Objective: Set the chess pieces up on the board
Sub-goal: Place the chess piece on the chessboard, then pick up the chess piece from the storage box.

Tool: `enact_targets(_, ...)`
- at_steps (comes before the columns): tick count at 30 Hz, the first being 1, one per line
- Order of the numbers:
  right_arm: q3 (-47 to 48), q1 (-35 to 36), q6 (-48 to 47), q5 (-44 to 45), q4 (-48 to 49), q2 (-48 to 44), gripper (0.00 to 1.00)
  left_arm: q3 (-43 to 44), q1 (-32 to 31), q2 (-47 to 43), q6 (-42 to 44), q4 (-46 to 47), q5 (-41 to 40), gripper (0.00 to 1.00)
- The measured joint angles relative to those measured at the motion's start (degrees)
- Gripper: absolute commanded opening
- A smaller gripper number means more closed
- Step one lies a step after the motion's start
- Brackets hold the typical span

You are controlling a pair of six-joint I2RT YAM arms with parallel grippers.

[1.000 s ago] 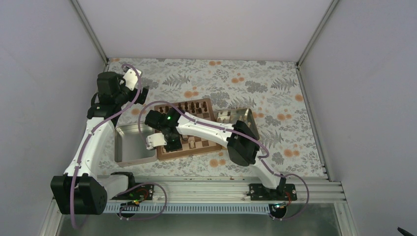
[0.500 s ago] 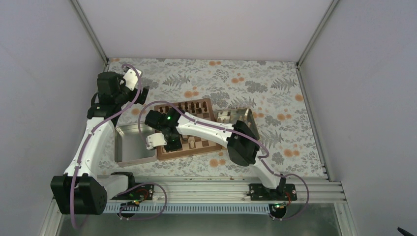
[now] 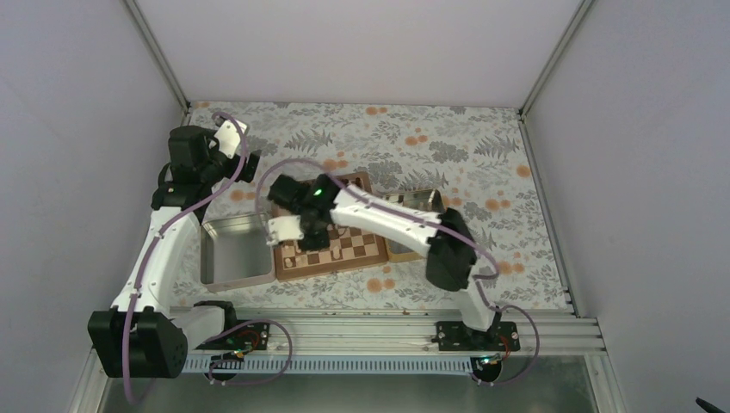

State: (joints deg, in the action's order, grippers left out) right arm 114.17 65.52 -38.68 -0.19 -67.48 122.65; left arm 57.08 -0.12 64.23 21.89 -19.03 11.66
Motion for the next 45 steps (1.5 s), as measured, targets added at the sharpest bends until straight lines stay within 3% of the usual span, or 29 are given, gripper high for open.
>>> enact_targets(3, -3.63, -4.70, 0.26, -0.15, 0.42, -6.73, 0.33, 0.00, 0.00, -0.09, 0.00, 0.02, 0.02, 1.00)
enact_targets(8, -11.30, -22.95, 0.35, -0.09, 3.30, -17.55, 0.36, 0.00, 0.00, -0.04, 0.00, -0.02, 0.46, 1.00)
enact_targets(11, -15.91, -33.16, 0.20, 0.87, 4.42, -19.98, 0.36, 0.00, 0.00, 0.00, 0.00, -0.02, 0.66, 1.00)
enact_targets(15, -21.27, -39.65, -0.55, 0.20, 5.25, -19.80, 0.36, 0.00, 0.00, 0.00, 0.00, -0.02, 0.68, 1.00)
enact_targets(32, -26.95, -42.47, -2.23, -4.52, 9.86, -11.82, 0.36, 0.00, 0.00, 0.00, 0.00, -0.11, 0.96, 1.00)
enact_targets(45, -27.47, -43.80, -2.67, -5.68, 11.32, -11.37, 0.36, 0.00, 0.00, 0.00, 0.02, -0.17, 1.03, 1.00)
